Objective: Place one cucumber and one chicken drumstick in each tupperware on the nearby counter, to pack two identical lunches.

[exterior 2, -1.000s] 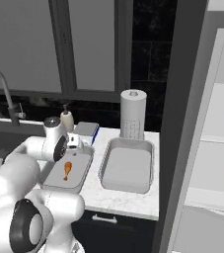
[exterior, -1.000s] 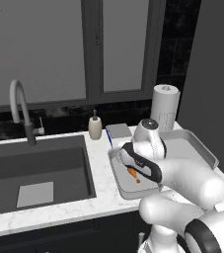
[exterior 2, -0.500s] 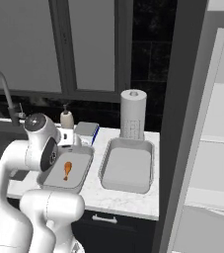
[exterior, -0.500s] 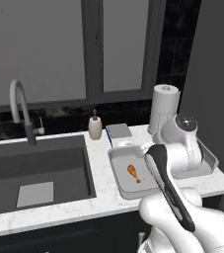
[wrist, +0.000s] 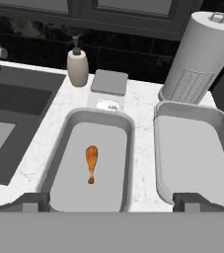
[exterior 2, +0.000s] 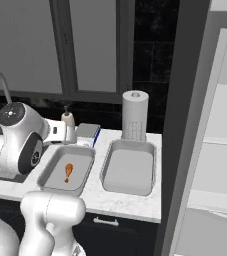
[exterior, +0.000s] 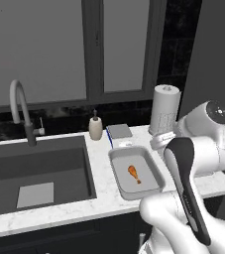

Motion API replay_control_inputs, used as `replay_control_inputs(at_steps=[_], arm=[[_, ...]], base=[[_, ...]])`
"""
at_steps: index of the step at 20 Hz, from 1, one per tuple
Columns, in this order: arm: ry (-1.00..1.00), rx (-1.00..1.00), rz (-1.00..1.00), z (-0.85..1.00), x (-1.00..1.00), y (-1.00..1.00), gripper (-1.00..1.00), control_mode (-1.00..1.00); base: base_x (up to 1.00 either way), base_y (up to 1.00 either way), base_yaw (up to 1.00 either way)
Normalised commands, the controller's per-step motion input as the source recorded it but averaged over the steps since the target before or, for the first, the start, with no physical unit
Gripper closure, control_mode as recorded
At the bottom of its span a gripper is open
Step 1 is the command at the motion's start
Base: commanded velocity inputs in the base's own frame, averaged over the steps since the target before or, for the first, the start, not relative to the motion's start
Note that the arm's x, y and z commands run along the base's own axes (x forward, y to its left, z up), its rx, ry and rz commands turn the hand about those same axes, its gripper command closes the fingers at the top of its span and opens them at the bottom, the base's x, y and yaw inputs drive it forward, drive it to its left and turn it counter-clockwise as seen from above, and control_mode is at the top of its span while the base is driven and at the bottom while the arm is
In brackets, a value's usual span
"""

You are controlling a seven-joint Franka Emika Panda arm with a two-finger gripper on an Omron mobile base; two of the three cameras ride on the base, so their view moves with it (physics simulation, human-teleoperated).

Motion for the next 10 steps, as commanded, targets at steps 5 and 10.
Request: replay_control_inputs(at_steps=[5,10], arm=[[-0.05,-0.01,-0.02,0.00,-0.20,0.00,-1.00,1.00],[0.00,0.00,0.00,0.00,0.00,0.00,-1.00,1.00]], base=[[-0.80,0.00,-0.08],[-1.00,-0.16,-0.12]])
